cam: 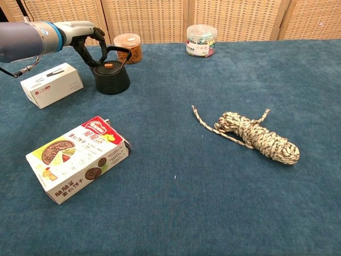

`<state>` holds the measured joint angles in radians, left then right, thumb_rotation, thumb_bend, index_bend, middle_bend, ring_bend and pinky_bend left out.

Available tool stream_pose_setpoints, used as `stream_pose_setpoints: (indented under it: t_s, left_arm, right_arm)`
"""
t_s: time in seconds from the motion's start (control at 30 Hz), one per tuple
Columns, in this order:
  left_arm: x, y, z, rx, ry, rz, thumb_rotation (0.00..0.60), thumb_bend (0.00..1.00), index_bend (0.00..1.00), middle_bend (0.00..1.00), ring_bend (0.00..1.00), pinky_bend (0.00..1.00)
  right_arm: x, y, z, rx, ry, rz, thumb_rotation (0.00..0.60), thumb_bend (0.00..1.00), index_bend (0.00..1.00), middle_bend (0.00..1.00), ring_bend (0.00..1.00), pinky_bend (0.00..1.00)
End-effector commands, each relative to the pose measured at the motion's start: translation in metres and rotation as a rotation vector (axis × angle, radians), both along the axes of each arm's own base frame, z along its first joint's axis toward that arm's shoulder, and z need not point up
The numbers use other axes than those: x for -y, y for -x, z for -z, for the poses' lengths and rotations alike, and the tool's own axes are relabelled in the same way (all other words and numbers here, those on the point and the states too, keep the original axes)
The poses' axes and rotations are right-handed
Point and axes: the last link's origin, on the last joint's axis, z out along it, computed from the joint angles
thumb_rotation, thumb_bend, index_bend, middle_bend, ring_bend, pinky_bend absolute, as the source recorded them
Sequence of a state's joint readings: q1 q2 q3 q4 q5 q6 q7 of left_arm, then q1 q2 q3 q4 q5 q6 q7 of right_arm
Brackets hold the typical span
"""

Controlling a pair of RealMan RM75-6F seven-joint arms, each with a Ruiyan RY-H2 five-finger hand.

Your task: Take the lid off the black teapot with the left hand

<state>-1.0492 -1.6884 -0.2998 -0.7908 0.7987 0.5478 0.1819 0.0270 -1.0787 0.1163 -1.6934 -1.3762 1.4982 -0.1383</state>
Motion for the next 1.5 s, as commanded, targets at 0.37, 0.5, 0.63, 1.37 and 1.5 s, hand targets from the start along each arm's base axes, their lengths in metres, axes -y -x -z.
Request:
stream_pose_setpoints:
  t_s: [0.37,0.5,0.63,1.37,1.5]
  left_arm:
    - [-0.001,-0.002,0.012,0.006,0.004,-0.007,0.600,0.40,0.47,0.00,0.00,0.00]
    - [-0.001,-0.004,0.016,0.008,0.008,-0.005,0.600,0.40,0.47,0.00,0.00,0.00]
    - [0.000,-0.003,0.020,0.008,0.010,-0.009,0.600,0.40,0.48,0.00,0.00,0.00]
    - [0.002,-0.006,0.016,0.008,-0.050,0.031,0.600,0.41,0.61,0.00,0.00,0.00]
    - [0.003,-0.010,0.009,0.017,-0.063,0.051,0.600,0.41,0.61,0.00,0.00,0.00]
  right_arm:
    - [0.001,0.002,-0.001,-0.003,0.001,0.009,0.600,0.00,0.00,0.00,0.00,0.00]
    - [0.001,0.002,0.000,-0.003,-0.002,0.009,0.600,0.00,0.00,0.00,0.00,0.00]
    - [0.001,0.002,-0.001,-0.001,0.003,0.008,0.600,0.00,0.00,0.00,0.00,0.00]
    - [-0.001,0.002,-0.003,0.003,0.004,0.002,0.600,0.00,0.00,0.00,0.00,0.00]
    - [-0.001,0.001,-0.002,0.003,0.003,-0.001,0.600,0.00,0.00,0.00,0.00,0.00]
